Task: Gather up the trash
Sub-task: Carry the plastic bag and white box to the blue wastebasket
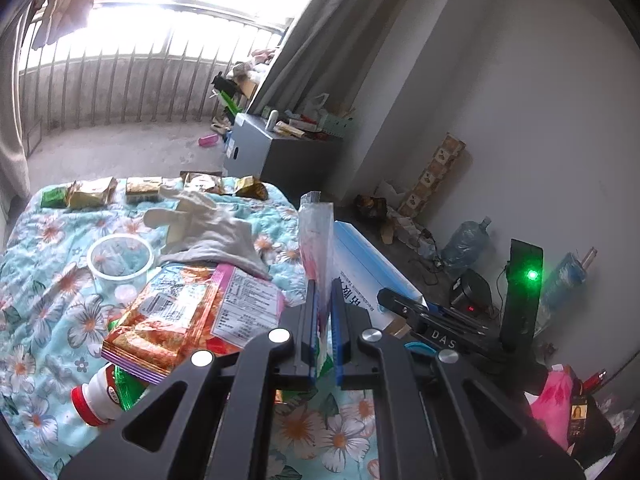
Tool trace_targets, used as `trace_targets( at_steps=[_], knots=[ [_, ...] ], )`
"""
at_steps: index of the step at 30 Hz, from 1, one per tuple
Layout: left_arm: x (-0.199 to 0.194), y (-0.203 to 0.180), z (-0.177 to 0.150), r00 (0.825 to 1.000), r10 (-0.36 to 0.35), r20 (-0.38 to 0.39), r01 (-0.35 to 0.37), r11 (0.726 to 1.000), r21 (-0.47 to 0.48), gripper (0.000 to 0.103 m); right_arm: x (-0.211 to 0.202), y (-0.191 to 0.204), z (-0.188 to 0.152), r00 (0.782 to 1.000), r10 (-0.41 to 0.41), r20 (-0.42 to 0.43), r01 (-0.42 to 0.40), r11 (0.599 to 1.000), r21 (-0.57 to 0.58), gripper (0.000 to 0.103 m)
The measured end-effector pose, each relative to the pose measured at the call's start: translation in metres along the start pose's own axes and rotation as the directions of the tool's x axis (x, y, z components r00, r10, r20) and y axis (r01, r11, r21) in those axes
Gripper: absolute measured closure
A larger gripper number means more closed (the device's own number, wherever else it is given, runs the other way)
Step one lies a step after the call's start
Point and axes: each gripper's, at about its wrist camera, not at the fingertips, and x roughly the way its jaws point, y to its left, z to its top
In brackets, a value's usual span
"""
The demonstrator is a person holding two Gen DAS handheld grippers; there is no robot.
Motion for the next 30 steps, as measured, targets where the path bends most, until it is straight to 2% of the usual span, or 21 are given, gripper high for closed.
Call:
trace_targets(
  at_steps=[9, 18, 26, 30],
  knots=[
    [0.000, -0.025, -0.001, 0.999, -0.023, 0.022, 0.022, 0.998, 0.060, 0.098, -0.024, -0.019, -0.007, 0.999, -0.037, 0.036, 0.035, 0.999, 0.041, 0.074],
    [0.030, -0.070, -0.001, 0.996, -0.085, -0.010, 0.085, 0.990, 0.117, 0.098, -0.057, -0.062, -0.016, 0.992, -0.095, 0.077, 0.085, 0.989, 0.122, 0.074],
    [0.087, -0.121, -0.009, 0.986, -0.142, -0.090, 0.154, 0.976, 0.153, 0.098, -0.077, -0.119, -0.029, 0.981, -0.178, 0.078, 0.155, 0.959, 0.238, 0.074],
    [0.126, -0.153, -0.020, 0.972, -0.165, -0.169, 0.193, 0.967, 0.164, 0.098, -0.090, -0.164, -0.041, 0.963, -0.258, 0.073, 0.219, 0.914, 0.340, 0.074]
  ],
)
